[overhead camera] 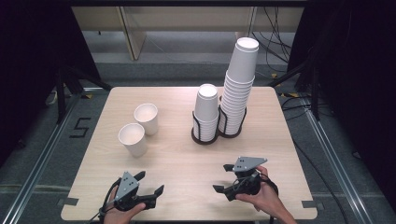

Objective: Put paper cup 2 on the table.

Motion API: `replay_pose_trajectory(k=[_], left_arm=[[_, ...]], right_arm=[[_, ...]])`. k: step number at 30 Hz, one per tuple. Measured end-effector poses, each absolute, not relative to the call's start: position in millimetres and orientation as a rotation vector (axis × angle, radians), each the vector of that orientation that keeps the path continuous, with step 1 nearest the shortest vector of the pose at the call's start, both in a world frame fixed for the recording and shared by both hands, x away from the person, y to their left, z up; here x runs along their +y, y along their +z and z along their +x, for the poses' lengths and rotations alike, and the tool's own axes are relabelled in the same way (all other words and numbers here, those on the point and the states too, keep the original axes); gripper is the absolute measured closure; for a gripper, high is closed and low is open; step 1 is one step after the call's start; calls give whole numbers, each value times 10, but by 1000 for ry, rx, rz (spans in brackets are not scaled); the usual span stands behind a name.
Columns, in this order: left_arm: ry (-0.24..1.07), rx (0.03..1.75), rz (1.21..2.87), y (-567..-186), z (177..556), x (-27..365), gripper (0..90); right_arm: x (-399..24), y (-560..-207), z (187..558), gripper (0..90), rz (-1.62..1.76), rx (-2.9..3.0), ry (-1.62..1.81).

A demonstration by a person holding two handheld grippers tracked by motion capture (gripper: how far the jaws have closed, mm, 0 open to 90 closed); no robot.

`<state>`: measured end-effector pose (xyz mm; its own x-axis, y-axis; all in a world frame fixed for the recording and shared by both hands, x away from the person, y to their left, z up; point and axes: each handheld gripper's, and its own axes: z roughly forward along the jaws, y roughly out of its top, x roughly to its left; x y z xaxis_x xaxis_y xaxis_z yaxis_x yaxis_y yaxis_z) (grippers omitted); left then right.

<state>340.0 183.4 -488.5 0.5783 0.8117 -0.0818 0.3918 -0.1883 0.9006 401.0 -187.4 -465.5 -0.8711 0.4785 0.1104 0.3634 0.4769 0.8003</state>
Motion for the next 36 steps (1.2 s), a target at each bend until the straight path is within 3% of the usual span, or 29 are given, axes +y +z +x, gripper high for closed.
replay_pose_trajectory(k=[36], left_arm=[[440,900,1844,-4913,3033,1679,147]], right_arm=[[-2126,-4738,3662,157,905,2532,1355]])
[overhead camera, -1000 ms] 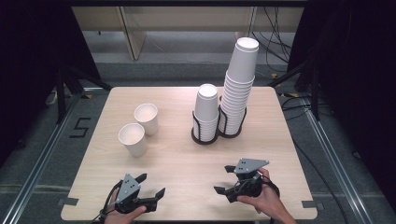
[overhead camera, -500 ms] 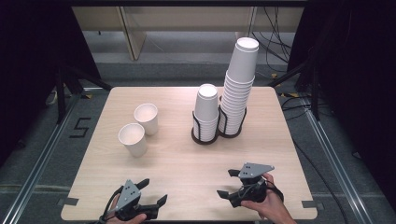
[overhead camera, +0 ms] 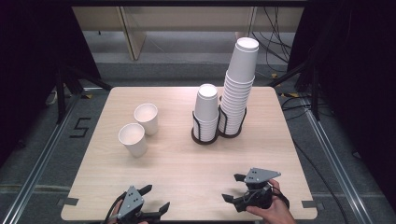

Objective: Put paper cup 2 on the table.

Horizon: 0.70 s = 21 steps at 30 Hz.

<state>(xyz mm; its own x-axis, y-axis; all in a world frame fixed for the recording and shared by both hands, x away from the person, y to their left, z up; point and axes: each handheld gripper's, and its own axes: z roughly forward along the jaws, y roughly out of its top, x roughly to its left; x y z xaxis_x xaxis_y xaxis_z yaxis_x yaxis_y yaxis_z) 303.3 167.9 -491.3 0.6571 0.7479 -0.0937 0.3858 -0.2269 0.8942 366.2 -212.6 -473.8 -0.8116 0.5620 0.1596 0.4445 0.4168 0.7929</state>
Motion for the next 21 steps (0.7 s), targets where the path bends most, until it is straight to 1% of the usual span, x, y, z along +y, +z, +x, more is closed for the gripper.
replay_pose_trajectory(k=[6,13,14,21], left_arm=[[441,876,1881,-4894,2964,1611,147],[430,872,1885,-4903,2952,1563,147],[428,873,1886,-4902,2953,1565,147],[432,864,1879,-4895,2962,1574,147]], right_arm=[[-2217,-4785,3619,158,951,2511,1299],[-2260,-4830,3567,159,999,2542,1256],[-2255,-4822,3538,159,1052,2536,1250],[-2268,-4833,3558,159,989,2527,1250]])
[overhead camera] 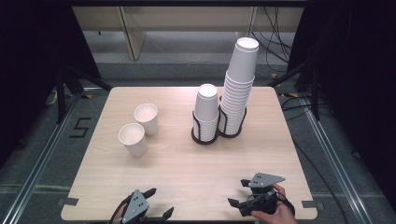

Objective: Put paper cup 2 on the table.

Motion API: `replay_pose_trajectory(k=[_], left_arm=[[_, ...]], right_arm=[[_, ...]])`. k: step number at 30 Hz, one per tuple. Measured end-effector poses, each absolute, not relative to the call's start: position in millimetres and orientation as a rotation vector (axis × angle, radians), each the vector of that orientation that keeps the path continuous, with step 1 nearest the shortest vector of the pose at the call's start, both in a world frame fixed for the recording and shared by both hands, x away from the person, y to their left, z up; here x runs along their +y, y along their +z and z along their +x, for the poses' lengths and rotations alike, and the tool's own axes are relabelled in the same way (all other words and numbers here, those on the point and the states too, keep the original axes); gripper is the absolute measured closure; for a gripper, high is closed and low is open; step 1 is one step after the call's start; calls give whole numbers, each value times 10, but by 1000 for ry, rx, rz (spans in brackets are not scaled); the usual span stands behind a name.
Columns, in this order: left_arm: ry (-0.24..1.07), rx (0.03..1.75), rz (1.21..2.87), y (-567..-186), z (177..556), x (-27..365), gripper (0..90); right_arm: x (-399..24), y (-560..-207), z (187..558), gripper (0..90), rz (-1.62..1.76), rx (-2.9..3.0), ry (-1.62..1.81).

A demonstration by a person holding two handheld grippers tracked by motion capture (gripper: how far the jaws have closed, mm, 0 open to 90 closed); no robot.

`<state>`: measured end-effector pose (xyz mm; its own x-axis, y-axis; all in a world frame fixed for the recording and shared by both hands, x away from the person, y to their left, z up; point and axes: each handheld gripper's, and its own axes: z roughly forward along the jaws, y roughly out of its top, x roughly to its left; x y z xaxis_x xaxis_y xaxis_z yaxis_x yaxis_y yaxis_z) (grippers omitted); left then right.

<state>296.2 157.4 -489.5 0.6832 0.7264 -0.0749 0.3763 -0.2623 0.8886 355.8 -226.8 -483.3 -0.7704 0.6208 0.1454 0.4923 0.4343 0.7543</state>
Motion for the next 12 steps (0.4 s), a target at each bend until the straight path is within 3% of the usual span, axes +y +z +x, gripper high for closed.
replay_pose_trajectory(k=[12], left_arm=[[432,887,1871,-4904,2971,1573,147]], right_arm=[[-2275,-4839,3568,159,994,2542,1259]])
